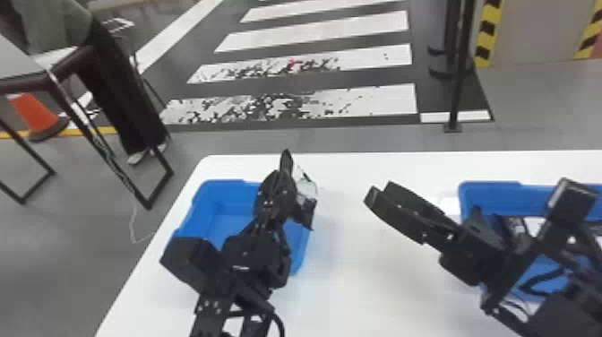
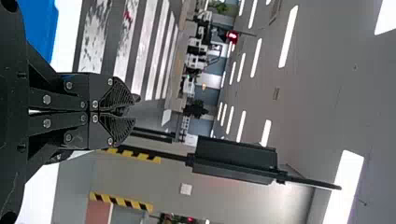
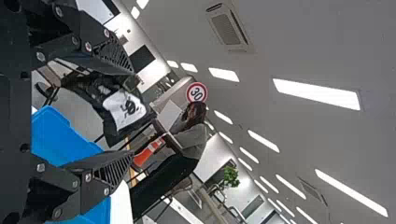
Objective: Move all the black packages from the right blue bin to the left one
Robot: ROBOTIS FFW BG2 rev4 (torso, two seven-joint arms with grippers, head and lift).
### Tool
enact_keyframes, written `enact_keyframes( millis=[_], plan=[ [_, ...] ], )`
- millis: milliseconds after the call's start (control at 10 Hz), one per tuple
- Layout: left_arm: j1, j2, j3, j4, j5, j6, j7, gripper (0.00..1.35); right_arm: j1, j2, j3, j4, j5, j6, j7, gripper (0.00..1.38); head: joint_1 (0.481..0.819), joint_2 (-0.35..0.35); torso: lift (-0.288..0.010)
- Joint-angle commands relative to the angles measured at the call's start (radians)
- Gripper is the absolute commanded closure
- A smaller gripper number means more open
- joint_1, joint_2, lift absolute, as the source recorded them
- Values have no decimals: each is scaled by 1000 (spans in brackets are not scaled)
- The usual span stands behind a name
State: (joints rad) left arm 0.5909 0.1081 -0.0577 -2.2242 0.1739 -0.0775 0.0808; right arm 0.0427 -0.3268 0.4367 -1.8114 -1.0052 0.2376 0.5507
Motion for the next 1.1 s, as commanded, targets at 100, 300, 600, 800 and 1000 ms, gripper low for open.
enact_keyframes(
  millis=[100, 300, 600, 800, 1000],
  plan=[
    [-206, -27, 137, 326, -309, -26, 13, 1220, 4, -1, -4, -4, 0, -5, 0, 136, 695, 347, -132],
    [-282, -19, 197, 409, -391, 53, 20, 595, 14, -3, -14, -13, 8, -5, 0, 136, 695, 350, -132],
    [-201, -41, 255, 326, -264, -23, -49, 65, 90, 8, -140, -109, 154, 30, -64, 133, 695, 350, -132],
    [-73, -33, 197, 132, -160, -1, -67, 64, 158, 34, -275, -166, 273, 126, -121, 137, 695, 350, -132],
    [64, -30, 137, -33, -68, 28, -98, 73, 227, 52, -373, -261, 339, 302, -216, 140, 695, 283, -132]
  ],
)
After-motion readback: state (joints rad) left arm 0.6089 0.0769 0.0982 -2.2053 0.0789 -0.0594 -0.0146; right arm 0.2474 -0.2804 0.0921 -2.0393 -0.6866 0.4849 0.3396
